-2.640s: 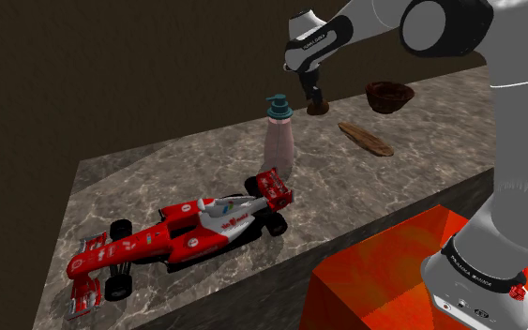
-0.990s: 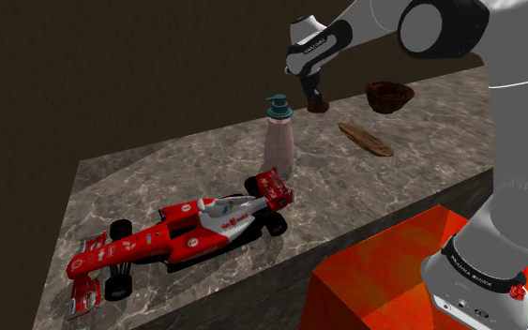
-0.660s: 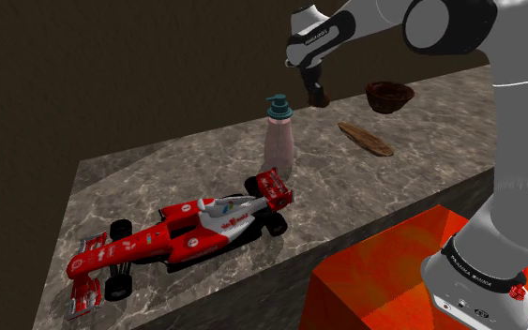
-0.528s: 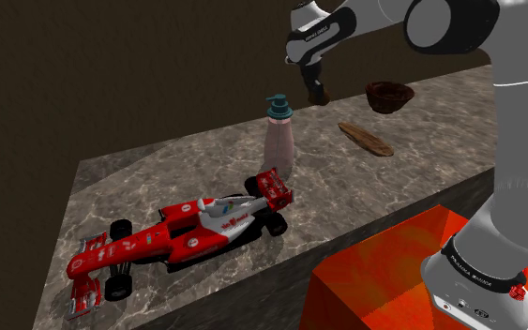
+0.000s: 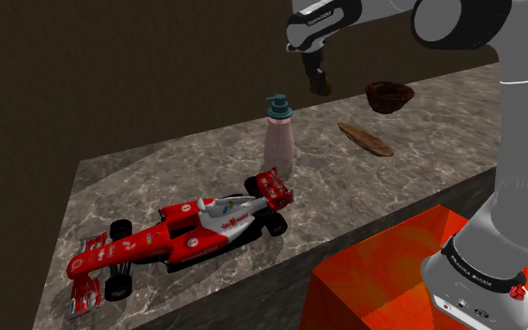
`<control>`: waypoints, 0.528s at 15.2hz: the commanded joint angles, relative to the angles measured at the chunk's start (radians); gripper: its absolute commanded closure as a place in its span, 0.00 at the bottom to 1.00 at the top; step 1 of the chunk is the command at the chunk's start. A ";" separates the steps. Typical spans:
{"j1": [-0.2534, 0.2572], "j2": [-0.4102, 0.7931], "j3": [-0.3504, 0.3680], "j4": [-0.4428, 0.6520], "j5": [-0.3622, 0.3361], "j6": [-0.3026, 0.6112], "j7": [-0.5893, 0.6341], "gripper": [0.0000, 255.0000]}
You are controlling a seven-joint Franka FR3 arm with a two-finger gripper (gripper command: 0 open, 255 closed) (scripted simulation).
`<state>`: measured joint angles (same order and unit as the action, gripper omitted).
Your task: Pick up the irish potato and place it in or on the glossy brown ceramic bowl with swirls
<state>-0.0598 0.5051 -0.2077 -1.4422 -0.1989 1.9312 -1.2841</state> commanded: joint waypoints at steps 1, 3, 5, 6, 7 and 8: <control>0.000 0.001 0.000 0.027 0.002 -0.027 -0.005 1.00; 0.000 -0.004 0.000 0.047 0.003 -0.050 -0.010 1.00; 0.000 -0.008 0.000 0.067 0.003 -0.074 -0.016 1.00; 0.000 -0.010 0.000 0.078 0.004 -0.086 -0.019 1.00; 0.000 -0.011 -0.001 0.089 0.004 -0.098 -0.021 1.00; 0.000 -0.012 -0.001 0.101 0.005 -0.111 -0.024 1.00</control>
<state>-0.0585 0.4928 -0.2080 -1.3582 -0.1950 1.8366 -1.3034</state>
